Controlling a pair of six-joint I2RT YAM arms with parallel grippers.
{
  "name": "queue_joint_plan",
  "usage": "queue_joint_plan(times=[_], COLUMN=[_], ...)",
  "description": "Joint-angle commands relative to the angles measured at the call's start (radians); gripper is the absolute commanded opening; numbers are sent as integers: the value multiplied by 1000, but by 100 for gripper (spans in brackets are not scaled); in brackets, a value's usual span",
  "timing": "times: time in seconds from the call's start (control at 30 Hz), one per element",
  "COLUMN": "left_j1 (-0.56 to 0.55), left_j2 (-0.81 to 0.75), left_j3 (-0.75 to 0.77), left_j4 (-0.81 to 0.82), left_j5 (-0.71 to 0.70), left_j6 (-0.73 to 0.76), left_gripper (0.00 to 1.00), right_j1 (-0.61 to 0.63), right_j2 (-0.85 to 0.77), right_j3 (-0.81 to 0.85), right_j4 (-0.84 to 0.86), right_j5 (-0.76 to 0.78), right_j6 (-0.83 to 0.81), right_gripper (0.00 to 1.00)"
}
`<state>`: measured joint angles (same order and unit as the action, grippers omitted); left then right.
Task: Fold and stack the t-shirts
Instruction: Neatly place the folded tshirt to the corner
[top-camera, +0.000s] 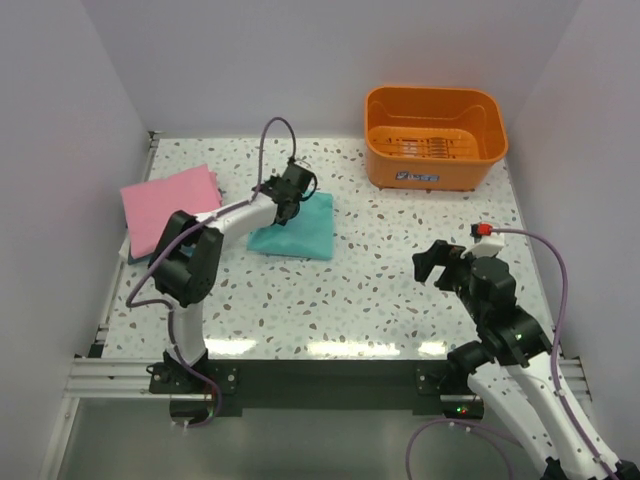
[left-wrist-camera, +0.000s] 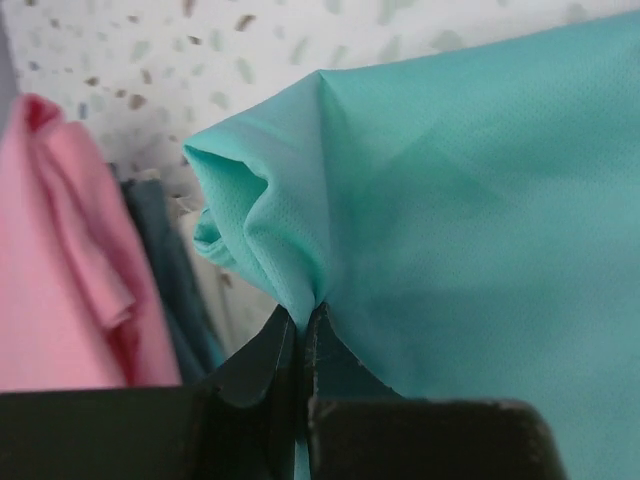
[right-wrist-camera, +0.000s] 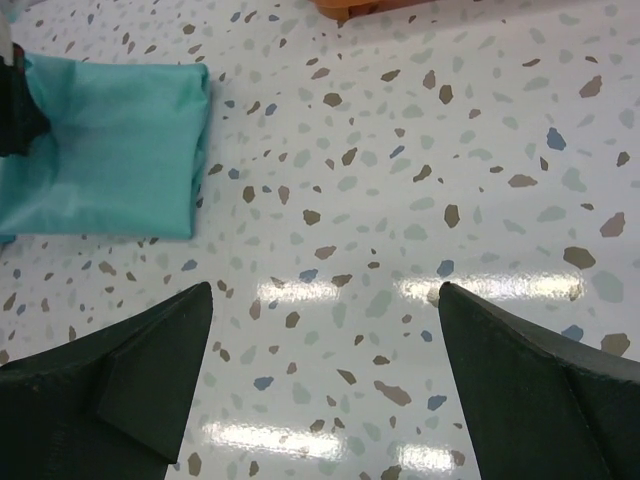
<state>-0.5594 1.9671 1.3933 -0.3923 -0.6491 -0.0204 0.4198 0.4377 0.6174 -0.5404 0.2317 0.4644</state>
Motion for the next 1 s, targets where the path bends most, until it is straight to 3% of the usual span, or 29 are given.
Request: queue_joint_plan(times=[0.0, 0.17, 0.43, 0.57, 0.9, 0.97], left_j1=[59, 102, 180, 240, 296, 346], left_j2=[-120, -183, -326, -446, -668, -694], left_j3=[70, 108, 138, 159, -39, -71], left_j4=[-42, -91, -175, -191, -39, -7], left_j5=[-99, -115, -106, 21, 109, 187], left_j6=[158, 304, 396, 421, 521, 517], left_gripper=[0, 0, 0, 0, 0, 0], right_j1=[-1, 0, 0, -1, -1, 0], right_j2=[-10, -1, 4, 15, 12, 9], right_j3=[-8, -10, -11, -8, 10, 13], right_j4=[-10, -12, -13, -18, -23, -24], right_j5=[31, 18, 21, 29, 40, 37], right_j6=[-15, -18, -17, -18, -15, -15], right_gripper=[99, 99, 99, 99, 99, 99])
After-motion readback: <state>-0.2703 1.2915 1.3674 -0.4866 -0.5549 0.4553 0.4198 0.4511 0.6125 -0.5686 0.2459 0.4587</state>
